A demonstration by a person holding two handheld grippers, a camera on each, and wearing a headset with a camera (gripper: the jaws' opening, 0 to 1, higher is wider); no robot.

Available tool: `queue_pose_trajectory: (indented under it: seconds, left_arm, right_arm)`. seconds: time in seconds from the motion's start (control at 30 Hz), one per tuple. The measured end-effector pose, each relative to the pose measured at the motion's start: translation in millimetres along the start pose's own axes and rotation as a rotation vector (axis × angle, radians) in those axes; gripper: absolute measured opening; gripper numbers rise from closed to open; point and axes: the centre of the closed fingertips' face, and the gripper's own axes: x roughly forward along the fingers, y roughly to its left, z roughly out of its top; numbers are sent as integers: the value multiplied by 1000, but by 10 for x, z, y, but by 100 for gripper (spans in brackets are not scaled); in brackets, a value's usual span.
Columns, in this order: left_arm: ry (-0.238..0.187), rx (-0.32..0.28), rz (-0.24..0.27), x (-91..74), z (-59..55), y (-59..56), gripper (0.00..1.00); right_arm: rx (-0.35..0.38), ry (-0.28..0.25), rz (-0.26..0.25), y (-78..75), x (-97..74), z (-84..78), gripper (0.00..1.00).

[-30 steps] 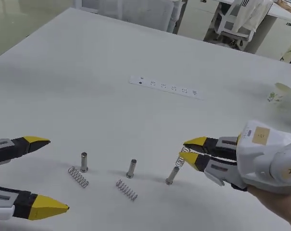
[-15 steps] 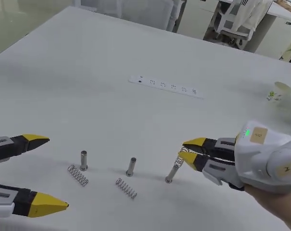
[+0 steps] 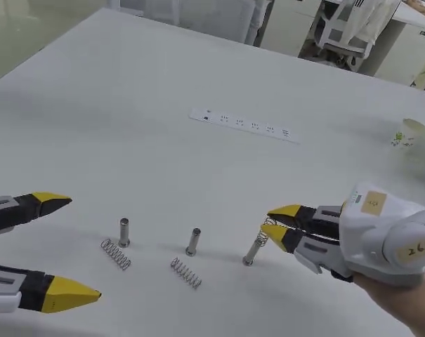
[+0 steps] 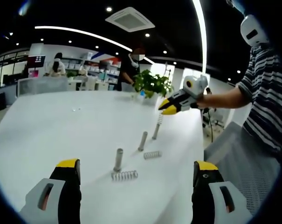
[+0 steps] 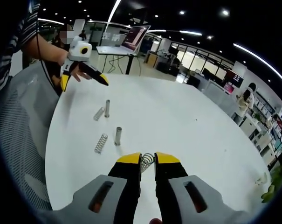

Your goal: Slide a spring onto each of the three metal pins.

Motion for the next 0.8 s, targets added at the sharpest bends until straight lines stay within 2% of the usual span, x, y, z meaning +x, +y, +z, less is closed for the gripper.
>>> queue_pose_trajectory:
  seconds: [0.5, 0.8]
  left_arm:
    - [-1, -7, 5, -23, 6, -8, 98]
    - [4, -6, 11, -36, -2, 14, 98]
  right_arm:
    - [7, 10, 6, 16, 28, -41, 8]
    - [11, 39, 26, 58, 102, -135, 8]
